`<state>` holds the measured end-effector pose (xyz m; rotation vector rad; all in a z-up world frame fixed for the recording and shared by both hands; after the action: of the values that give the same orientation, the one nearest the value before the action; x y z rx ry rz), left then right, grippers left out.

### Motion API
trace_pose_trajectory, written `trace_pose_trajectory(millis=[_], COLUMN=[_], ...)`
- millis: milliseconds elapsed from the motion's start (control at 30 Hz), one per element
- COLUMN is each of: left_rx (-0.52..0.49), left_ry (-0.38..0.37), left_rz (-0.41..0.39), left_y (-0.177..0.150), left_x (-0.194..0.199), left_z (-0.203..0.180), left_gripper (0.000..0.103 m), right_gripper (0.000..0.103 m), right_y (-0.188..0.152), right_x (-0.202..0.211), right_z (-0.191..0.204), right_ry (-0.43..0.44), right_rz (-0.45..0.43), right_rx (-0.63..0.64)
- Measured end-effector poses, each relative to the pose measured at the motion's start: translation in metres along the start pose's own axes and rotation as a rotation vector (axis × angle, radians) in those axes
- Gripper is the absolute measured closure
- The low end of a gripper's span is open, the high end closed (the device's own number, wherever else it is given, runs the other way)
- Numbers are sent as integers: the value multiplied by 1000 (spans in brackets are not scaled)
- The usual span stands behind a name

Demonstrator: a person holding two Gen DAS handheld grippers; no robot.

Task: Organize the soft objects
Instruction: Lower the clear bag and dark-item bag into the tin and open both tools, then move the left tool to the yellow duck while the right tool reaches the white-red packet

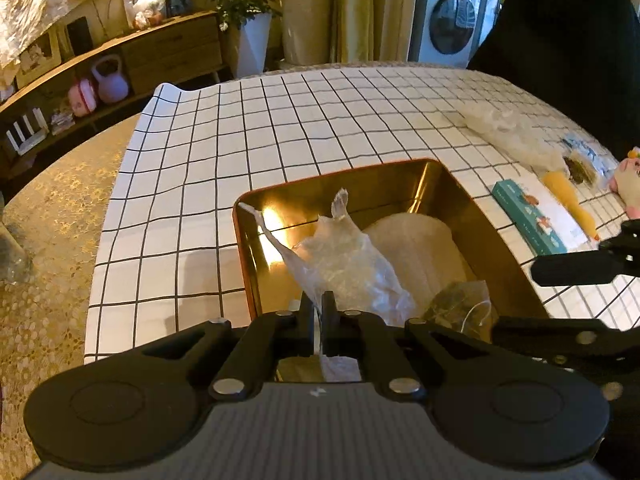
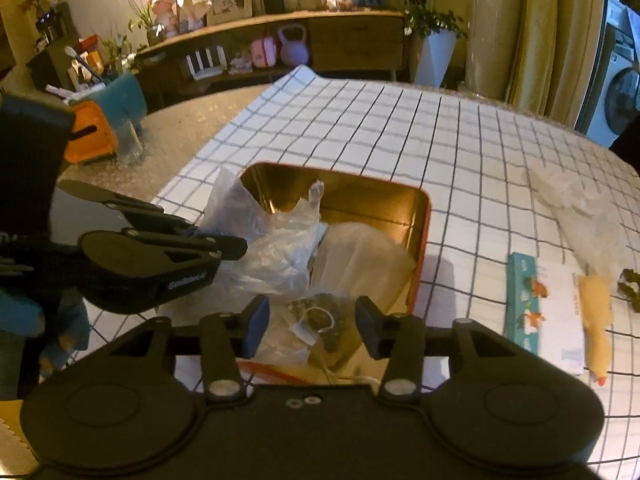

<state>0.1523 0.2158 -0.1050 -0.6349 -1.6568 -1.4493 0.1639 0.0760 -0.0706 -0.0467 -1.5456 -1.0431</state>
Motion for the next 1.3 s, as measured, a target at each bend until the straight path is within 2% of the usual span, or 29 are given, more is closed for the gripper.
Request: trace_pose_trajectory(millis=[333,633,967,1000,1067,1100,1133,1300], left_rx=[32,4,32,34,39,43,49,40], left_ry=[-17,-24,-15,-15,-11,-7,1,38], left_rz=[-45,-24,-17,-22,-30,-40,-52,-74], left_y=[1,-4,-9,-9,-9,-9,-9,-12], left_x=[31,24,10,10,11,12,14,32], left_z=[-4,-19,-29,-30,-31,-31,-31,-35], left_gripper=[100,100,95,88,59,28,21,21], right_gripper=[44,43,43,43,43,43,43,43], right_y=[-16,-37,-70,-74,-82,-85,-89,-109], right_x=[55,88,127,130,139,142,146,166], right_z=[-16,-43,-68,-73,-81,-85,-90,-111], right_ry=[4,-12,-20,-22,-28,-31,-34,-55], right_rz=[-81,-118,-166,-170,-180,-184,-189,-212], right_rx=[1,-37,-78,-86,-100,-108,-118,-156])
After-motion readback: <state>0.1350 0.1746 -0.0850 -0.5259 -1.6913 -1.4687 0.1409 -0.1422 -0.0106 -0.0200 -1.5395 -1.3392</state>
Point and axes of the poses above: each gripper's, at about its wrist camera, not at the fingertips, and x roughly against the way its jaws point, z to its left, y to its top, the point moved 3 cm from there along -x, roughly the way its jaws point, and after that the axes turned 5 degrees about z, right-handed, at the moved point
